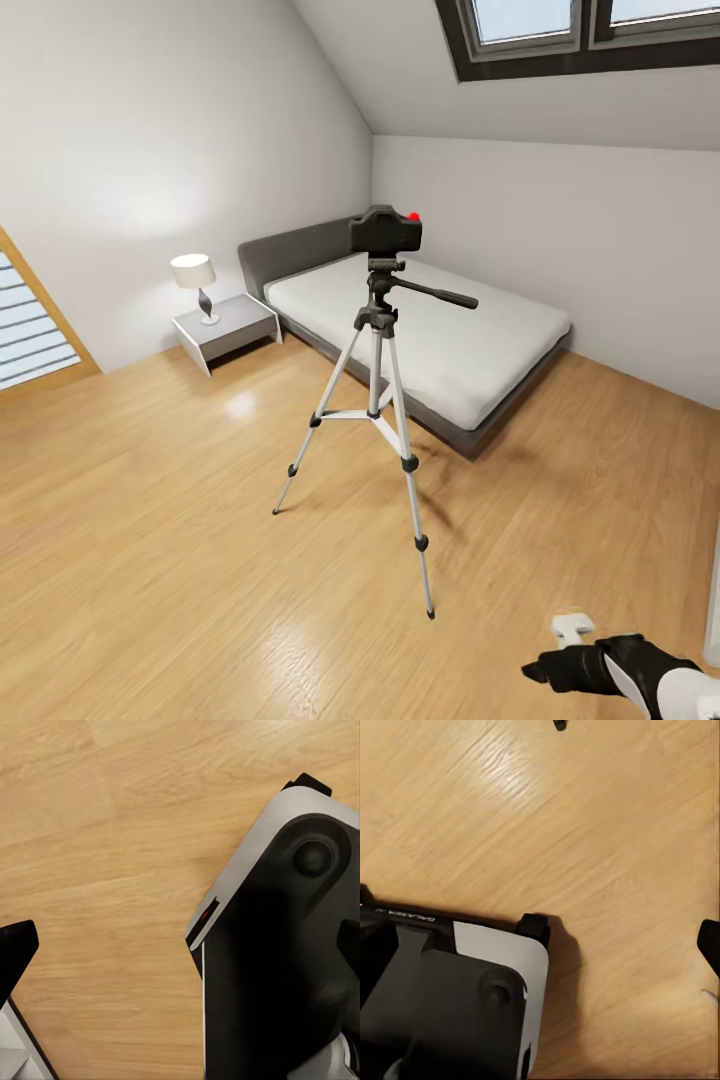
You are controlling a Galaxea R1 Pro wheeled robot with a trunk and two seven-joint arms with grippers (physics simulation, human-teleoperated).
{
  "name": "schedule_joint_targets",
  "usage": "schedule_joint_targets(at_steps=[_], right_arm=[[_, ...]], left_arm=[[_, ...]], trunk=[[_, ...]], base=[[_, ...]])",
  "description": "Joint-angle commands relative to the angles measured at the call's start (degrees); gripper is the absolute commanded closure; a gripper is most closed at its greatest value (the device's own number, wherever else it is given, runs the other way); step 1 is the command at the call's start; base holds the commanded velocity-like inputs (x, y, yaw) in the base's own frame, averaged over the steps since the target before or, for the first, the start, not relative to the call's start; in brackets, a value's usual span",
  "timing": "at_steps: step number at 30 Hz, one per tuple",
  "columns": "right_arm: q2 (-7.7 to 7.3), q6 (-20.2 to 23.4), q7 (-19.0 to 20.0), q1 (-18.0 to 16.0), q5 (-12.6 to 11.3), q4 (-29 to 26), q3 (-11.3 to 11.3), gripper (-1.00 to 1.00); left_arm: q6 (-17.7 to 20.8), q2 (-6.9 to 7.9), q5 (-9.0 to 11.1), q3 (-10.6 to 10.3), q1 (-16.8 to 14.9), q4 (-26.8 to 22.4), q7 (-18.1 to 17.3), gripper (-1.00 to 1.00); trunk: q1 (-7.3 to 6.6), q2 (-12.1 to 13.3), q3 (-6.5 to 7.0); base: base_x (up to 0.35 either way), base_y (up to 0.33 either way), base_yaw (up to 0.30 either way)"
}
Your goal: Attach the digital camera to the camera tripod in the bedroom.
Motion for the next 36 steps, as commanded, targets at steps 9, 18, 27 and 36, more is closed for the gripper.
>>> schedule_joint_targets(at_steps=[9, 18, 27, 36], right_arm=[[0.38, -1.4, -5.3, 4.3, -0.1, 3.1, 0.2, -1.0], [2.86, -6.2, -17.2, 17.5, -6.1, 3.5, -0.7, -1.0], [6.0, -13.2, -24.6, 23.3, -10.1, 3.6, -0.8, -1.0], [5.95, -14.3, -24.9, 24.3, -10.5, 3.6, -0.8, -1.0]], left_arm=[[-0.1, -0.18, 0.3, -0.5, 0.0, -0.1, 0.1, -1.0], [-0.1, -1.49, 0.4, -0.5, 0.0, -0.1, 0.1, -1.0], [0.2, -2.23, 0.5, -0.5, 0.0, 0.0, 0.1, -1.0], [0.5, -2.52, 0.5, -0.5, 0.1, 0.1, 0.0, -1.0]], trunk=[[0.03, -0.1, -0.1], [0.03, -0.1, -0.1], [0.03, -0.1, -0.1], [0.03, -0.1, -0.1]], base=[[0.0, 0.0, 0.0], [0.0, 0.0, 0.0], [0.0, 0.0, 0.0], [0.0, 0.0, 0.0]])
